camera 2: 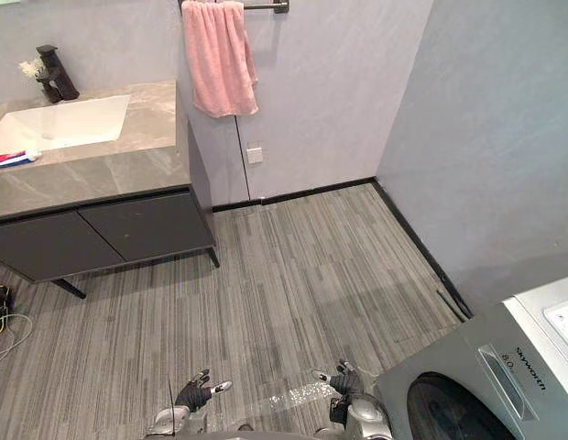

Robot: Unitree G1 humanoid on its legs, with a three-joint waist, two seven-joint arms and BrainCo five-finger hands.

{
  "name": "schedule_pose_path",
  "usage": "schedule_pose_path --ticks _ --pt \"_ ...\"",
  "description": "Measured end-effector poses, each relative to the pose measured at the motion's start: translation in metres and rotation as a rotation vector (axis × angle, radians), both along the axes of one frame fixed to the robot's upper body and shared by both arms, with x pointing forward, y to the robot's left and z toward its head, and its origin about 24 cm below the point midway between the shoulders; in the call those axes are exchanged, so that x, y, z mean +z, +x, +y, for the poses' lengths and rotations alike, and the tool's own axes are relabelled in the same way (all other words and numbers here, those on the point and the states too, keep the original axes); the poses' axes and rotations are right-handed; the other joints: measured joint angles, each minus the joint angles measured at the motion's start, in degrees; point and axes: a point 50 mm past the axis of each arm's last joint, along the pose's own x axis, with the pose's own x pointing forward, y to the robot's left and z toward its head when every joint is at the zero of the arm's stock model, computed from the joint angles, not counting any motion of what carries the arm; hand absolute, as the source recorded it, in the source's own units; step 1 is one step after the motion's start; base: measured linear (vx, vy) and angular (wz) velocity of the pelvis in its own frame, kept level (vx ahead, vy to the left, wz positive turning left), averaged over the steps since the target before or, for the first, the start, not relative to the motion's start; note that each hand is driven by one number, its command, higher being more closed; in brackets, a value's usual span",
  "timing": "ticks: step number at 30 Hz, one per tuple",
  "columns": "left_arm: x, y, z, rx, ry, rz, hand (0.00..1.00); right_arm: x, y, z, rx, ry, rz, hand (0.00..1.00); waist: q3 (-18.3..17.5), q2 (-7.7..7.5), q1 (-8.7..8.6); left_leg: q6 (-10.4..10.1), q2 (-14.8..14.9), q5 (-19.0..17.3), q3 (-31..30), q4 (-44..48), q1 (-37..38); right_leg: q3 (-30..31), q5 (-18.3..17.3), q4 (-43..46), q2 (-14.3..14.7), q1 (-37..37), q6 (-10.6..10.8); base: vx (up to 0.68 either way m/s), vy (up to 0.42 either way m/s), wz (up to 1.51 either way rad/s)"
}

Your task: Organize washtable

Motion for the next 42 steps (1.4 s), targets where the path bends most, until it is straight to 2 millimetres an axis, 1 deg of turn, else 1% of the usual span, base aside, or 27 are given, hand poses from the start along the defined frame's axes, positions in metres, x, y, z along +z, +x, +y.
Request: schedule_pose_path --ticks 5,10,16,18,22,24,25,26,27,28,29,30,31,32,33,34,35,36,37,38,39,40,41,42 --pt "0.0 0.0 0.001 0.046 -0.009 0.001 0.0 0.0 0.0 0.003 -0.037 0.03 0.001 0.0 0.0 -0.06 0.01 0.0 0.0 0.0 -0.3 0.0 0.0 -0.4 0.0 -0.6 0.0 0.4 0.0 0.0 -0.007 0.02" --pt "0.0 0.0 0.001 0.08 -0.02 -0.001 0.0 0.0 0.0 0.006 -0.014 0.03 0.0 0.0 0.1 -0.17 0.06 0.0 0.0 0.0 -0.6 0.0 -0.9 -0.7 0.0 -0.9 0.1 -0.2 0.0 0.0 -0.008 0.03" --pt "0.001 0.004 0.002 0.081 -0.016 -0.015 0.0 0.0 0.002 0.006 -0.027 0.037 -0.002 0.0 0.5 -0.87 0.07 0.0 -0.1 0.0 -0.6 0.0 -2.3 -0.6 0.1 -1.0 0.1 -1.4 -0.1 0.0 0.0 0.0" --pt "0.002 0.007 0.001 0.08 -0.016 -0.024 0.0 0.001 0.004 0.006 -0.031 0.035 -0.007 0.0 0.7 -1.11 0.08 0.0 -0.1 0.0 -0.5 0.0 -2.8 -0.5 0.1 -1.0 0.1 -2.1 -0.1 0.0 -0.006 -0.02" --pt "0.005 0.013 0.001 0.085 -0.015 -0.046 0.0 0.005 0.015 0.005 -0.039 0.022 -0.032 0.0 1.3 -1.58 0.06 0.4 -0.3 -0.3 0.1 0.0 -3.8 0.0 0.2 -0.7 -0.1 -3.3 -0.1 0.01 -0.003 -0.08" --pt "0.007 0.017 -0.001 0.092 -0.025 -0.068 0.0 0.007 0.02 0.002 -0.065 0.023 -0.046 0.0 2.0 -1.3 0.12 1.3 -0.6 -0.9 0.4 0.1 -3.8 0.1 -1.4 2.2 -0.8 -4.5 1.0 0.04 0.04 -0.03" --pt "0.009 0.02 -0.004 0.094 -0.03 -0.083 0.0 0.009 0.023 -0.001 -0.078 0.021 -0.058 0.0 2.8 -1.17 0.05 1.8 -1.2 -1.8 0.5 0.2 -3.3 0.0 -4.0 7.6 -2.1 -6.5 1.8 0.04 0.087 -0.05" --pt "0.011 0.023 -0.006 0.093 -0.038 -0.098 0.0 0.011 0.025 -0.005 -0.082 0.011 -0.073 0.0 4.3 -1.07 0.14 2.2 -1.9 -2.5 0.5 0.1 -2.4 -0.7 -6.3 16.4 -4.0 -9.9 2.1 0.03 0.096 -0.07" --pt "0.012 0.025 -0.007 0.093 -0.041 -0.104 0.0 0.012 0.027 -0.006 -0.085 0.01 -0.08 0.0 5.0 -0.79 0.19 2.7 -2.0 -3.1 0.4 0.1 -1.7 -1.5 -6.7 21.9 -5.1 -12.1 2.3 0.03 0.11 -0.1" --pt "0.013 0.028 -0.007 0.094 -0.042 -0.112 0.0 0.014 0.029 -0.009 -0.095 0.009 -0.088 0.0 6.5 -0.46 0.01 3.7 -2.1 -3.8 0.2 0.4 -0.5 -3.4 -8.3 32.7 -7.4 -17.4 1.3 0.06 0.124 -0.07" --pt "0.013 0.029 -0.007 0.098 -0.043 -0.113 0.0 0.014 0.031 -0.007 -0.095 0.019 -0.095 0.0 7.1 -0.32 -0.06 3.5 -1.9 -4.4 0.1 0.4 0.3 -4.7 -9.1 34.4 -8.5 -20.5 1.5 0.1 0.128 -0.06" --pt "0.014 0.031 -0.006 0.1 -0.041 -0.117 0.0 0.015 0.033 -0.006 -0.094 0.022 -0.102 0.0 7.3 -0.12 0.04 3.3 -1.7 -4.7 0.1 0.4 0.4 -5.5 -9.1 33.9 -8.7 -22.0 1.5 0.15 0.116 -0.01" --pt "0.016 0.037 -0.003 0.114 -0.04 -0.131 0.0 0.018 0.038 -0.005 -0.099 0.029 -0.116 0.0 7.8 -0.23 0.0 2.9 -0.7 -5.4 -0.1 0.4 0.8 -7.1 -8.6 30.6 -8.6 -24.1 1.6 0.21 0.082 0.07" --pt "0.019 0.044 -0.001 0.119 -0.039 -0.15 0.0 0.02 0.042 -0.004 -0.097 0.032 -0.127 0.0 8.7 0.46 0.02 1.9 0.4 -6.3 -0.3 0.4 1.4 -8.9 -6.1 25.2 -7.9 -25.5 1.4 0.23 0.064 0.12" --pt "0.021 0.047 0.0 0.124 -0.04 -0.157 0.0 0.02 0.043 -0.003 -0.098 0.034 -0.131 0.0 8.8 0.51 -0.05 1.4 0.8 -6.8 -0.3 0.4 1.6 -10.0 -4.3 21.8 -7.7 -26.0 1.4 0.4 0.017 0.1" --pt "0.023 0.053 0.001 0.125 -0.037 -0.172 0.0 0.021 0.043 -0.003 -0.099 0.037 -0.132 0.0 8.9 -0.75 -0.09 0.1 1.1 -8.1 -0.3 0.4 2.8 -12.2 0.1 14.4 -7.6 -26.3 2.0 0.39 -0.023 0.1" --pt "0.025 0.056 0.001 0.126 -0.032 -0.18 0.0 0.019 0.041 -0.001 -0.1 0.043 -0.126 0.0 8.9 -1.42 -0.18 -1.4 0.9 -9.3 -0.4 0.4 4.2 -13.5 3.0 9.3 -7.7 -27.1 1.9 0.52 -0.079 0.11" --pt "0.025 0.057 0.0 0.124 -0.032 -0.182 0.0 0.019 0.041 0.0 -0.099 0.045 -0.123 0.0 8.9 -2.02 -0.28 -2.3 0.8 -10.0 -0.5 0.5 4.8 -13.7 3.9 7.9 -7.8 -27.3 1.5 0.48 -0.135 0.19" --pt "0.026 0.059 -0.001 0.121 -0.033 -0.186 0.0 0.018 0.038 -0.001 -0.098 0.045 -0.117 0.0 8.7 -2.87 -0.53 -3.6 1.3 -12.2 -0.9 1.7 5.9 -13.3 5.5 7.0 -7.6 -27.4 -0.7 0.51 -0.166 0.27" --pt "0.026 0.059 -0.001 0.12 -0.035 -0.188 0.0 0.018 0.037 -0.002 -0.098 0.042 -0.116 0.0 8.7 -2.94 -0.74 -4.6 2.3 -13.5 -1.0 3.2 6.0 -13.3 6.1 7.5 -7.2 -27.5 -2.1 0.61 -0.228 0.58" --pt "0.024 0.053 0.002 0.147 -0.036 -0.176 0.0 0.019 0.037 -0.005 -0.093 0.035 -0.128 0.0 7.6 -2.05 -1.42 -6.9 6.4 -17.0 -2.2 11.3 4.2 -13.5 10.2 9.8 -5.5 -26.6 -5.1 0.56 -0.223 0.54" --pt "0.023 0.052 0.002 0.154 -0.041 -0.173 0.0 0.019 0.037 -0.005 -0.091 0.033 -0.127 0.0 7.6 -1.42 -1.42 -8.1 8.3 -17.7 -2.1 16.8 1.9 -14.1 11.8 10.5 -4.8 -26.4 -6.0 0.88 -0.468 0.46" --pt "0.024 0.053 -0.002 0.183 -0.066 -0.177 0.0 0.021 0.041 -0.01 -0.084 0.017 -0.137 0.0 7.6 1.2 -0.83 -8.6 14.1 -15.7 -2.5 33.4 -5.1 -16.1 8.7 11.3 -1.8 -24.1 -7.6 0.75 -0.435 0.12" --pt "0.023 0.053 -0.003 0.202 -0.081 -0.175 0.0 0.021 0.041 -0.013 -0.076 0.005 -0.136 0.0 8.0 2.23 -0.42 -7.1 15.9 -12.4 -2.6 40.1 -7.3 -16.2 7.2 11.5 -0.9 -22.5 -7.7 0.9 -0.508 -0.03"
